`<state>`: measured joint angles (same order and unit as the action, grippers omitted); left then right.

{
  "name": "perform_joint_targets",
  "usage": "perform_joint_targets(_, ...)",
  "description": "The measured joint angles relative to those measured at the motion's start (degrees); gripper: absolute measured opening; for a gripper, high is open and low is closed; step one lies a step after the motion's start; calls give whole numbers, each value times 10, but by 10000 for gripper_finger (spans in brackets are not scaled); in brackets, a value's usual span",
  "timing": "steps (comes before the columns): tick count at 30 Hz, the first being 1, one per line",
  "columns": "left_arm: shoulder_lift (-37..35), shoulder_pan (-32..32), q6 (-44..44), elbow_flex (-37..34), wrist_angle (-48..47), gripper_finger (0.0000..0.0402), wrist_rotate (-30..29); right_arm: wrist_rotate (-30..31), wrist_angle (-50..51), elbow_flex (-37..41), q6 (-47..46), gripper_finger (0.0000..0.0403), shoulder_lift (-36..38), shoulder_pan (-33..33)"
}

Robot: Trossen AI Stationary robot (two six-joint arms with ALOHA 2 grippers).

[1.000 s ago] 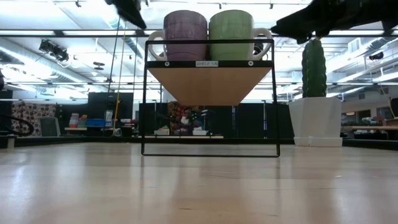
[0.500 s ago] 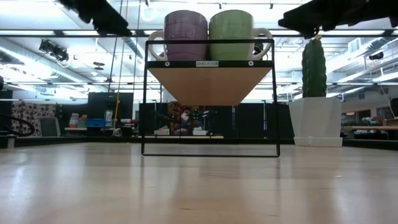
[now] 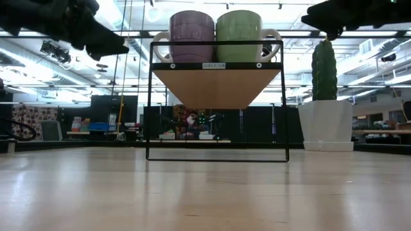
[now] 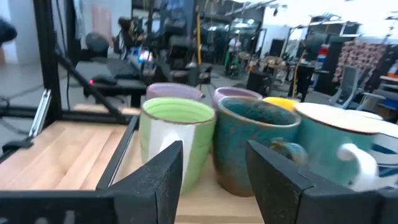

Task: Place coffee mugs
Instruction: Return to Home Position

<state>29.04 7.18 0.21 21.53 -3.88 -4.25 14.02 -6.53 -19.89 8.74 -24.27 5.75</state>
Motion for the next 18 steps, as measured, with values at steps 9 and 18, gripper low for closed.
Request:
perform_joint_targets(9, -117, 0, 0, -120, 105, 215, 0, 2, 3, 50, -25, 170, 128, -31)
perform_joint_targets(18, -205, 0, 1, -169, 135, 215, 0, 5, 6, 93, -61, 168, 219, -49)
